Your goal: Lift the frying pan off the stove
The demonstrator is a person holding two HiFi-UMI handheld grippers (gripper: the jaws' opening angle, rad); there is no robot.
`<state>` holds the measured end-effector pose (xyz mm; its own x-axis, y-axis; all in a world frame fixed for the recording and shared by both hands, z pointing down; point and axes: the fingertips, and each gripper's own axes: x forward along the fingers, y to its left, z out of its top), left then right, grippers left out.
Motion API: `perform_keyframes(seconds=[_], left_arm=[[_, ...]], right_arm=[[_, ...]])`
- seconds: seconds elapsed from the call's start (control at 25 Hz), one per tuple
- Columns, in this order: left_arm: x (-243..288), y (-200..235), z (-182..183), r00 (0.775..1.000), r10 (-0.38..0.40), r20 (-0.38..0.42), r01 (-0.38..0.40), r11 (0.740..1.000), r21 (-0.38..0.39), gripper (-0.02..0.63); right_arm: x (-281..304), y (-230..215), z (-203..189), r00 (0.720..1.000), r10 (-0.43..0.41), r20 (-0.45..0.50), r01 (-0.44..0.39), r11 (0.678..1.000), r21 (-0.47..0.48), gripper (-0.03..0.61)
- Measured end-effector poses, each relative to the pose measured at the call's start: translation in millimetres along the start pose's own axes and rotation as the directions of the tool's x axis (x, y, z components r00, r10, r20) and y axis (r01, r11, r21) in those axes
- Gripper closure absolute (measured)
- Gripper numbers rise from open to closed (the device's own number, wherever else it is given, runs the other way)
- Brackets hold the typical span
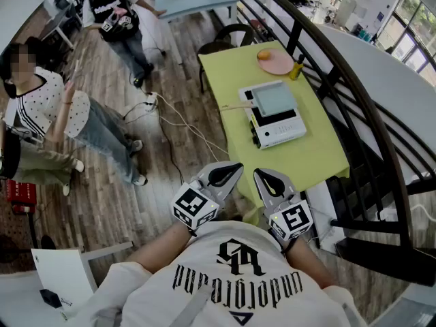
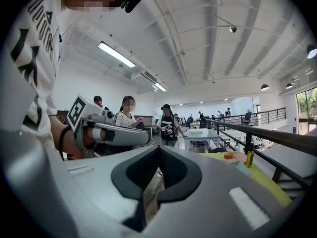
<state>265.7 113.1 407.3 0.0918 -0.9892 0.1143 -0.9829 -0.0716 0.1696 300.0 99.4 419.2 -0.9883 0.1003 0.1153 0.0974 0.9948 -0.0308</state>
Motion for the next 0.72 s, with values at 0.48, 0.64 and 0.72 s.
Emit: perform_keyframes(seconds=[0.48, 0.64, 0.72], left_arm=[[-16.1, 44.5, -5.0, 1.0, 0.003, -0.001, -0.003, 0.999, -0.032, 0.607], [-28.6, 77.9, 0.0, 1.0, 0.005, 0.0, -0.005, 0.999, -0.039, 0.607], [-36.0, 97.8, 1.9, 1.0, 0.002, 0.002, -0.002, 0.999, -0.042, 0.608]], right_arm=[[45.5, 10.9, -4.5, 1.0, 0.004, -0.018, -0.003, 1.0, 0.027, 0.577], [80.8, 13.7, -1.0, 1.0, -0.005, -0.027, 0.006, 0.999, 0.043, 0.577], [102.5, 16.6, 0.2, 0.999, -0.006, -0.033, 0.007, 0.999, 0.045, 0.577]])
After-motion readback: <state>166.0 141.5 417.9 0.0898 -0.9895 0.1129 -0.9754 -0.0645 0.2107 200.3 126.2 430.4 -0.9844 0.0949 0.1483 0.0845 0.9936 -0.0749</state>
